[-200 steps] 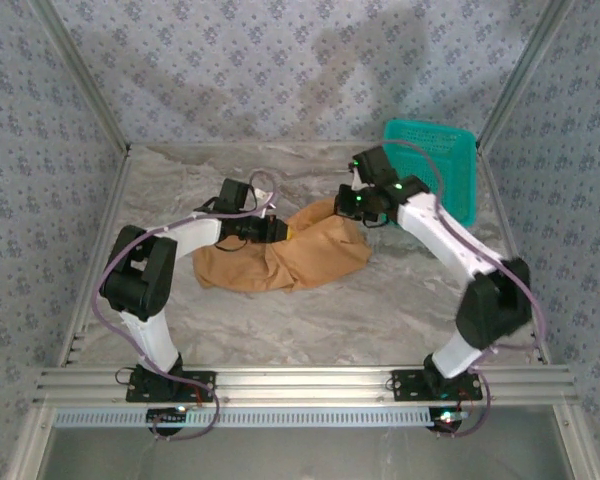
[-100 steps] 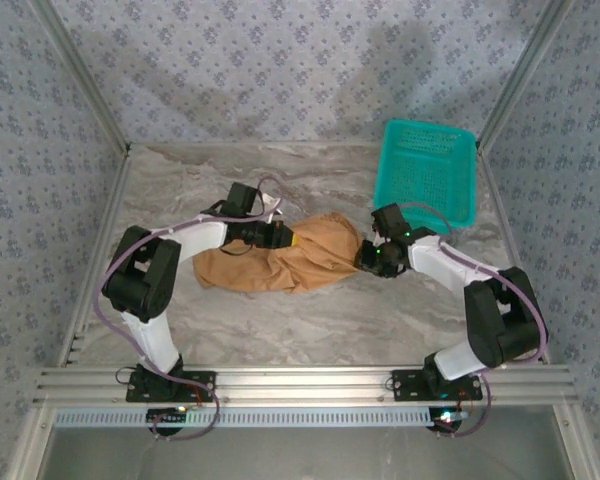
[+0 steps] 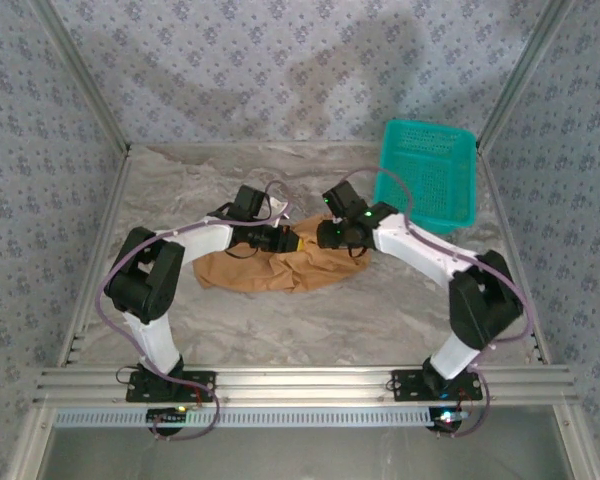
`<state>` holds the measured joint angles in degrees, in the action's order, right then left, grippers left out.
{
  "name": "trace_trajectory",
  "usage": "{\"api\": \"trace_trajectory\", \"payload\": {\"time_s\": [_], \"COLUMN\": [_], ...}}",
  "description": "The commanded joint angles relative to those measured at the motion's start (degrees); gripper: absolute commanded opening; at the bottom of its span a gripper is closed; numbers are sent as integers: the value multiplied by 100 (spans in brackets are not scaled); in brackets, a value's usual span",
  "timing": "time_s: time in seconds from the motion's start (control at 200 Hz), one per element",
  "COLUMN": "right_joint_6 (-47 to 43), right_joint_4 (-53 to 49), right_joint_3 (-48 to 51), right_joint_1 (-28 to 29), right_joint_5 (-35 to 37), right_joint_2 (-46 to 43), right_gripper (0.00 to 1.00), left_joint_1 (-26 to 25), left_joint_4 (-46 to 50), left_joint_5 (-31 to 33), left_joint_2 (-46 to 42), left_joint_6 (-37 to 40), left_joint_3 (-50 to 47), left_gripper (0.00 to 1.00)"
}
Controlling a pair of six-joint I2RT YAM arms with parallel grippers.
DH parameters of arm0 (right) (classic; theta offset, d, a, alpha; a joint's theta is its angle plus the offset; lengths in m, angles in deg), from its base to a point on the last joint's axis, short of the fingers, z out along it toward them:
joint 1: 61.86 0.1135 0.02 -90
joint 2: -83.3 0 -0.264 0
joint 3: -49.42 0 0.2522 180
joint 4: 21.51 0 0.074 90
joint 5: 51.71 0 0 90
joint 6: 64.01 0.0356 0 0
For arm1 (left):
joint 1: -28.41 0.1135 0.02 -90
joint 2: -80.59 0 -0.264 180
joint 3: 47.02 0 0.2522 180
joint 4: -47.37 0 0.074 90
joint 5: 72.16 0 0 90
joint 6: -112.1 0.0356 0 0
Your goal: Fold the inside-out t-shirt
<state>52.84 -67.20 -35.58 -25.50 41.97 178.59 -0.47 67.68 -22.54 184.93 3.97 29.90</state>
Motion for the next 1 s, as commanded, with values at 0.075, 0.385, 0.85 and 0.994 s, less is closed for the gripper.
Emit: {"api": "trace_trajectory", "payload": {"time_s": [0.075, 0.385, 0.85, 0.994], "right_joint_6": [-628, -557, -543, -663], "right_joint_4": [-294, -793, -523, -279], "right_joint_3": [-370, -979, -1009, -1011], "right_joint_1": [55, -182, -1702, -2075], "right_joint_5": [312, 952, -2070, -1871], "right_joint_2": [673, 788, -577, 286], "right_gripper": [56, 0, 0, 0], "left_joint_1": [-11, -10, -135, -251], "left_joint_4": [258, 388, 362, 243], "left_joint_5": [13, 21, -73, -104], "left_joint_2": [-301, -335, -405, -479], "left_joint_6": [84, 165, 68, -72], "left_joint_3": [147, 179, 370, 398], "left_gripper": [0, 0, 0, 0]}}
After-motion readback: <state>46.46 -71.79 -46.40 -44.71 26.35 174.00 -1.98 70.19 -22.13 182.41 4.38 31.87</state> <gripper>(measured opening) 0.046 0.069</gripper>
